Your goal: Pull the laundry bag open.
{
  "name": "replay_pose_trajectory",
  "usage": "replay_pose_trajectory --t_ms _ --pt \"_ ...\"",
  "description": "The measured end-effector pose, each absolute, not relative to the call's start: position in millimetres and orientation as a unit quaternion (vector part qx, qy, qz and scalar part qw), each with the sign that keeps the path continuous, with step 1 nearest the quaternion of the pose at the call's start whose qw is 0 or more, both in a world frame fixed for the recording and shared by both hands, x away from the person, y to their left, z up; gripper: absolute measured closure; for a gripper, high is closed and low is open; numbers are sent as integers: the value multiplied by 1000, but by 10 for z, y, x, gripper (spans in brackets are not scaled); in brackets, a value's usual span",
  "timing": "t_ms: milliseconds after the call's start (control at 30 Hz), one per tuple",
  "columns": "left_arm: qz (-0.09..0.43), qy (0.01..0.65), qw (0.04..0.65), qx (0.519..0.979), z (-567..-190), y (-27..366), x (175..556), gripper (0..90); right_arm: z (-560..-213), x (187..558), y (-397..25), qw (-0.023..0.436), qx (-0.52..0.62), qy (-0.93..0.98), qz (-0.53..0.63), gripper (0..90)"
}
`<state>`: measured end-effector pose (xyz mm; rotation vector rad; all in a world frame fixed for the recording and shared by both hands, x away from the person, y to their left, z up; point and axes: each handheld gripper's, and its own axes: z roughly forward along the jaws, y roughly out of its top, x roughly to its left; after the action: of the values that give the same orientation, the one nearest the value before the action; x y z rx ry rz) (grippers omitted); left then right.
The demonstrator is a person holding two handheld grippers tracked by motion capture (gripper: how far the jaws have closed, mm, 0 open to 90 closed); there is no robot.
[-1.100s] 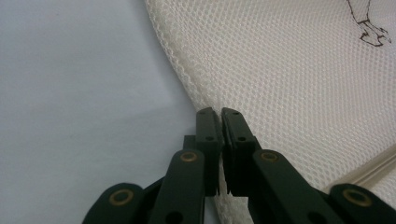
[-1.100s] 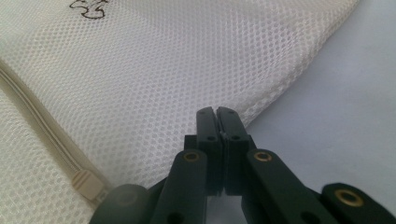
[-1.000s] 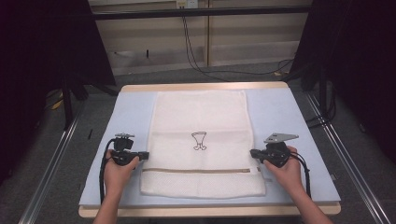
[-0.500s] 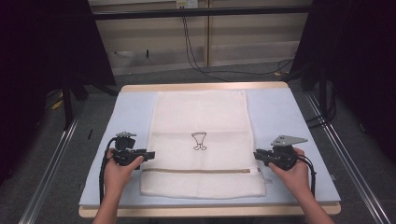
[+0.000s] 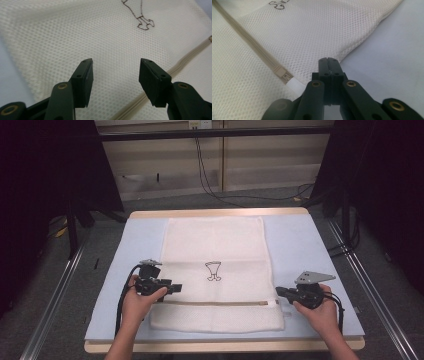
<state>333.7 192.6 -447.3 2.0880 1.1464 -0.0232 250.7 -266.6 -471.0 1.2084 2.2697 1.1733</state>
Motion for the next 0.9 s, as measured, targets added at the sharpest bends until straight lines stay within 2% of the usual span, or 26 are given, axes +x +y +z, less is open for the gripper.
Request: replay_pose_trajectory --t_ms 533,700,900 --pt "-50 400 401 822 -4477 1500 3239 410 -4724 2356 -2572 130 402 805 416 900" --pt "-62 399 408 819 -4479 1437 3225 411 -4730 2339 -2592 142 417 799 410 897" --pt "-83 406 415 810 -4485 1376 3210 424 -4809 2369 -2618 143 444 786 405 714"
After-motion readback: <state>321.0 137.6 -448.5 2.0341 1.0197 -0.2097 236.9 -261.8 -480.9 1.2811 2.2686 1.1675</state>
